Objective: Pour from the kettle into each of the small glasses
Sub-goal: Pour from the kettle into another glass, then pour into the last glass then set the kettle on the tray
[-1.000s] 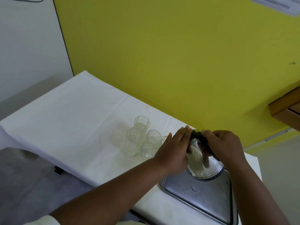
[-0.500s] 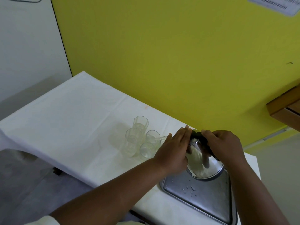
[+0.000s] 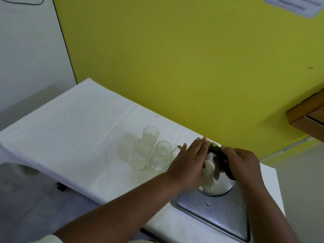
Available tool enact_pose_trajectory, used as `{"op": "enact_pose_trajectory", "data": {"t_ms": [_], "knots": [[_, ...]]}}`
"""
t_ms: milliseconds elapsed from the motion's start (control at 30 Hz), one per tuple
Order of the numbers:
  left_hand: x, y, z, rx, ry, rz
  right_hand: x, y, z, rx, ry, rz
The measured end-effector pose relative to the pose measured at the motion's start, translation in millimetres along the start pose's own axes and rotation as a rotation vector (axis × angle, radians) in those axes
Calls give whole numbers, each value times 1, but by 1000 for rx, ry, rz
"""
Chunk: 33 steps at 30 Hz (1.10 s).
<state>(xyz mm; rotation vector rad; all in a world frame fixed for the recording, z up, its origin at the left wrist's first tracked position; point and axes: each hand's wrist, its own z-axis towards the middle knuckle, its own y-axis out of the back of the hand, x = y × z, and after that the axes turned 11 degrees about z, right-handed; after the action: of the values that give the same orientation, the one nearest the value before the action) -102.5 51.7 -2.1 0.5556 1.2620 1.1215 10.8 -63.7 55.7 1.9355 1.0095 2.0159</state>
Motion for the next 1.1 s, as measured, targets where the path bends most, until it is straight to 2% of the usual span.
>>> {"op": "enact_pose_trajectory", "data": {"t_ms": [133,267,333,467,633,800,1100], "knots": [[-8,0,1,-53,-57,51,-14,-1,-13,-33,-98,233],[-17,3,6,-119,-93,92,-8,5,-21,-70,-100,440],[-21,6,9,-140,-97,78,-5,11,-20,-72,-73,449],[-27,5,15,-126,-83,31,-6,23,-15,-20,-10,367],[-28,-9,14,-13,-30,-7,-10,30,-4,-52,-35,125],[-27,-19,12,71,54,-138,-9,31,4,-7,-24,-91],[-28,-24,12,82,117,-213,-1,29,12,41,18,-266]]}}
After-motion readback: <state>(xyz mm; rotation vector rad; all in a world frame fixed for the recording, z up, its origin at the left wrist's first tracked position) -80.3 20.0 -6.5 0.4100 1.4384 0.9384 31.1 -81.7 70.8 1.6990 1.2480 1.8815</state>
